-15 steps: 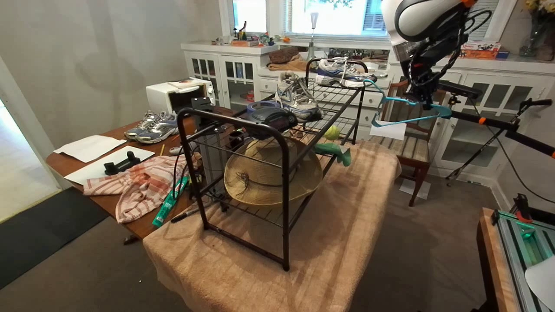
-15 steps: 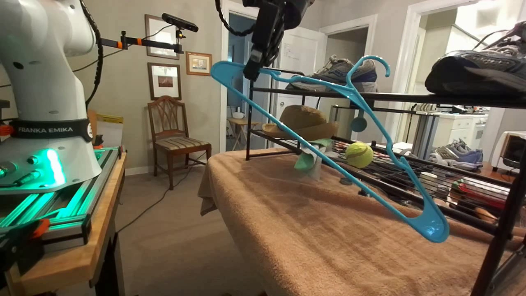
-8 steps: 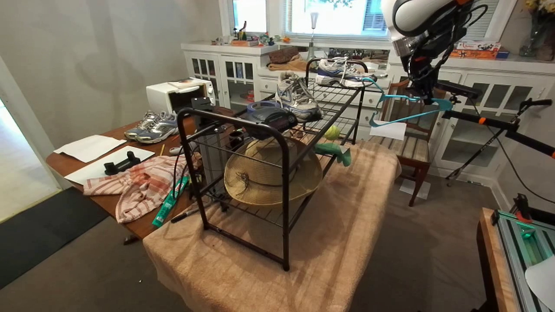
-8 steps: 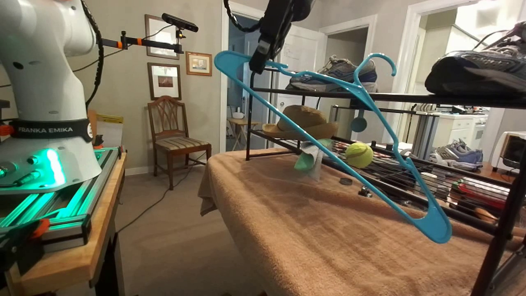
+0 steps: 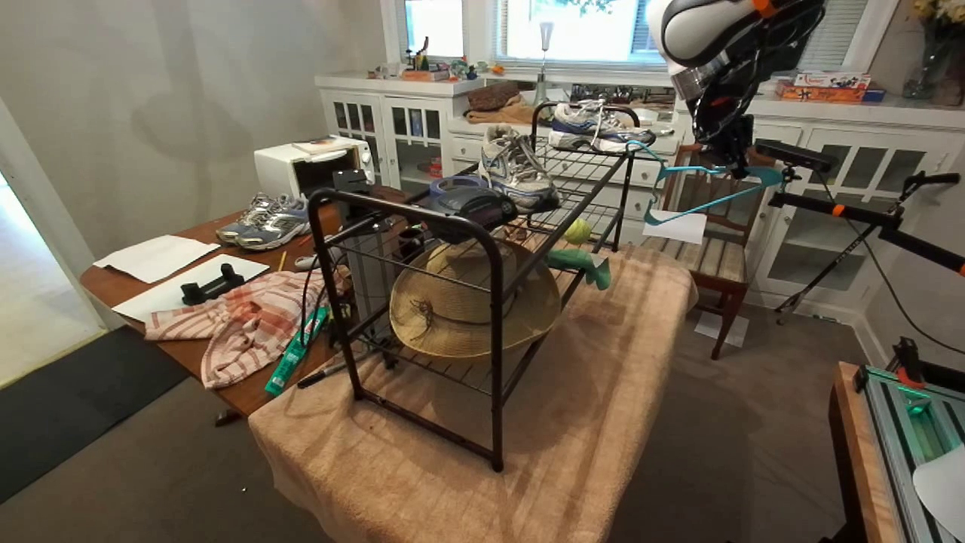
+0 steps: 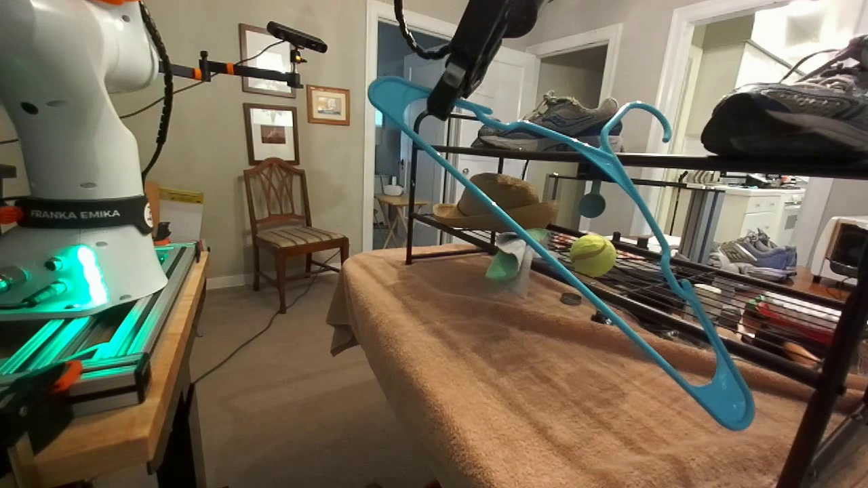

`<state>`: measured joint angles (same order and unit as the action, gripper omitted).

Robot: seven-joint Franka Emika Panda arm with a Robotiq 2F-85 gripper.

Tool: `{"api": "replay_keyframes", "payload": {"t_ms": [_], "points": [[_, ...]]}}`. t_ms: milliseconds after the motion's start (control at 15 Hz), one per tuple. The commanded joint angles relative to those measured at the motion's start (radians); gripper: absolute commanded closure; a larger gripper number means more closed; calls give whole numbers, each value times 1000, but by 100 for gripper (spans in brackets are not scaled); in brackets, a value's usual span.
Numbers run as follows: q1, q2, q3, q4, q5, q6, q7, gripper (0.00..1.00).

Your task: Hang the clothing hanger on the rack

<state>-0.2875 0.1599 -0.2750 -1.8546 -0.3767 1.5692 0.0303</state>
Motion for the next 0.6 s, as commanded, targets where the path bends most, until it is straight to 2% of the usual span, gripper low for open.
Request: {"api": "replay_keyframes", "payload": {"t_ms": [0, 533], "points": [[3, 67, 3, 95, 8, -66, -30, 98], [-1, 144, 18, 221, -1, -185, -121, 98]]}}
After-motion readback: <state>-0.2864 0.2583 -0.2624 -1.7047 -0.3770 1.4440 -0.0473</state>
